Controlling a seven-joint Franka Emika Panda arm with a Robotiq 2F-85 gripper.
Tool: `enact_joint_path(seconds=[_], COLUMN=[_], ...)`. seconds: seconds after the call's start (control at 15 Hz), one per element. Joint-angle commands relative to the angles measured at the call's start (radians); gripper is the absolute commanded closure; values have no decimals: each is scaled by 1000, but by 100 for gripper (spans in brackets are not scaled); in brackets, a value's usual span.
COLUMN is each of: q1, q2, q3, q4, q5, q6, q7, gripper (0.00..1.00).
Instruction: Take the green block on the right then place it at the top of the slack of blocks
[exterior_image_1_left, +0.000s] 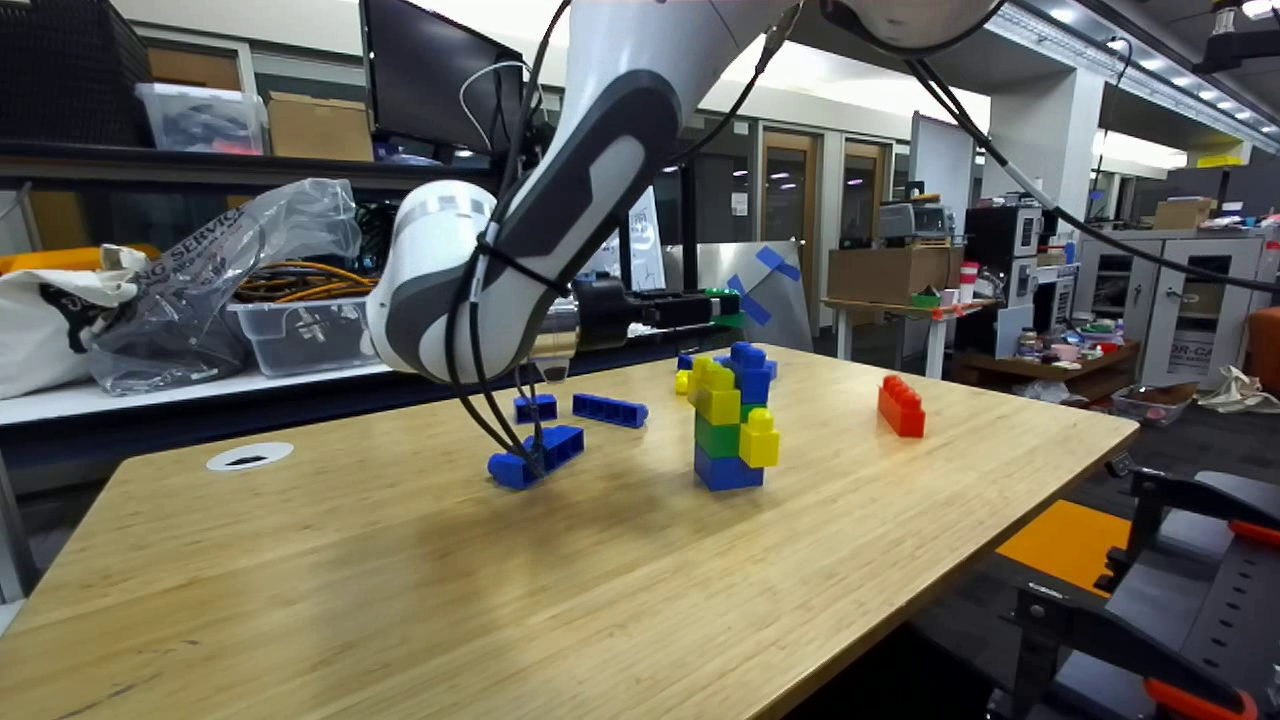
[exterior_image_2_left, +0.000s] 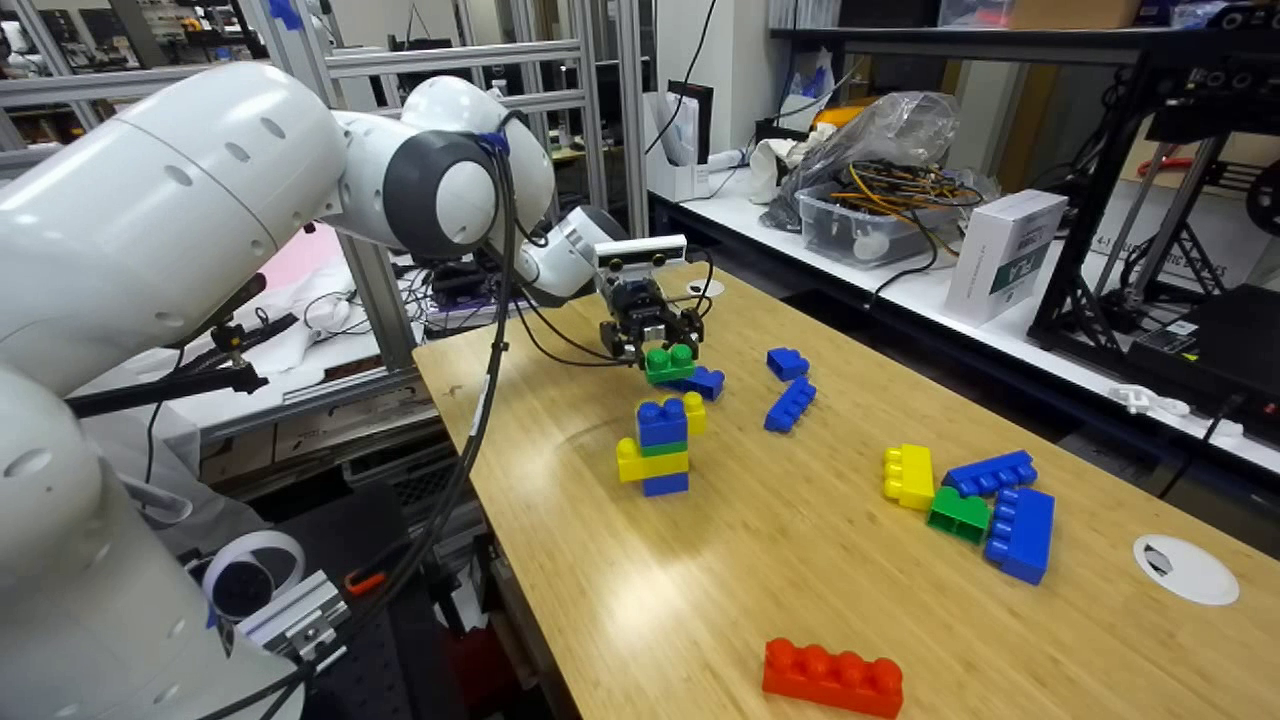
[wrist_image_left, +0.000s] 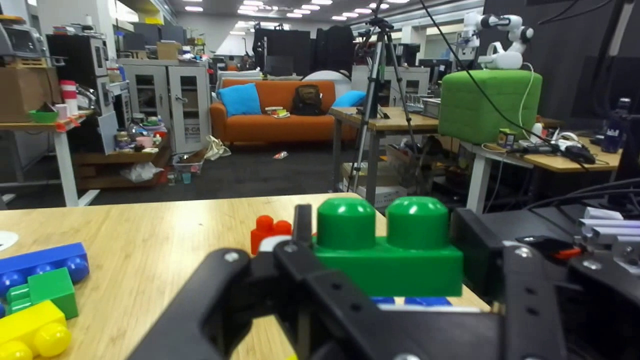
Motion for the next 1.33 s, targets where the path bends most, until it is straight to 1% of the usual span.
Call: enact_joint_path(seconds=[0.0,0.07,0.2,0.47,0.67,0.93,1.27], q1=[16,28,28,26,22,21,24], q2=[62,80,108,171,218,272,303], q3=[-5,-20,-18,-9,-8,-3,0], q4=[89,119,180,322,398,464,510], q5=[-61,-57,-38,15,45,73,71], q6=[-48,-52,-77,-161,-205,-209,-186], q7=[-80,-97,-101,-81,-80,-74,-57], gripper=[56,56,56,56,56,56,56])
